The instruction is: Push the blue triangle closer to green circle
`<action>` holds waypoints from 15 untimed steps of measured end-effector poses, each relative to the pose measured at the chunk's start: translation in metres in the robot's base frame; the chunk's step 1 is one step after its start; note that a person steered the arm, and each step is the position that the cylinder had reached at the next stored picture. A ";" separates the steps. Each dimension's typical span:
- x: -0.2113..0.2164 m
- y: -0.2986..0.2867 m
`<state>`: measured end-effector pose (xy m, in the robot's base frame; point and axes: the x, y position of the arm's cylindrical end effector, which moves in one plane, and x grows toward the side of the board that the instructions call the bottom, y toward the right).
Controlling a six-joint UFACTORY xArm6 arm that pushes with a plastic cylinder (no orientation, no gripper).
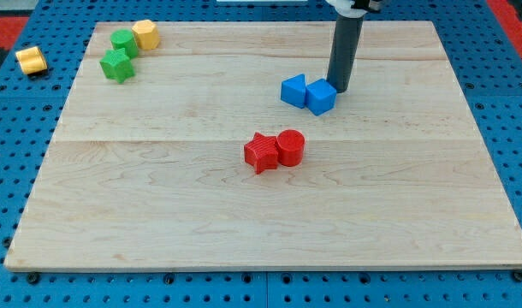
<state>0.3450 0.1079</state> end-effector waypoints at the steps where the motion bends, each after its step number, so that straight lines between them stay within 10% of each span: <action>1: -0.004 0.000; 6: -0.046 0.007; 8: 0.042 -0.070; 9: 0.018 -0.126; 13: -0.035 -0.044; 15: -0.076 -0.189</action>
<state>0.2689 -0.0814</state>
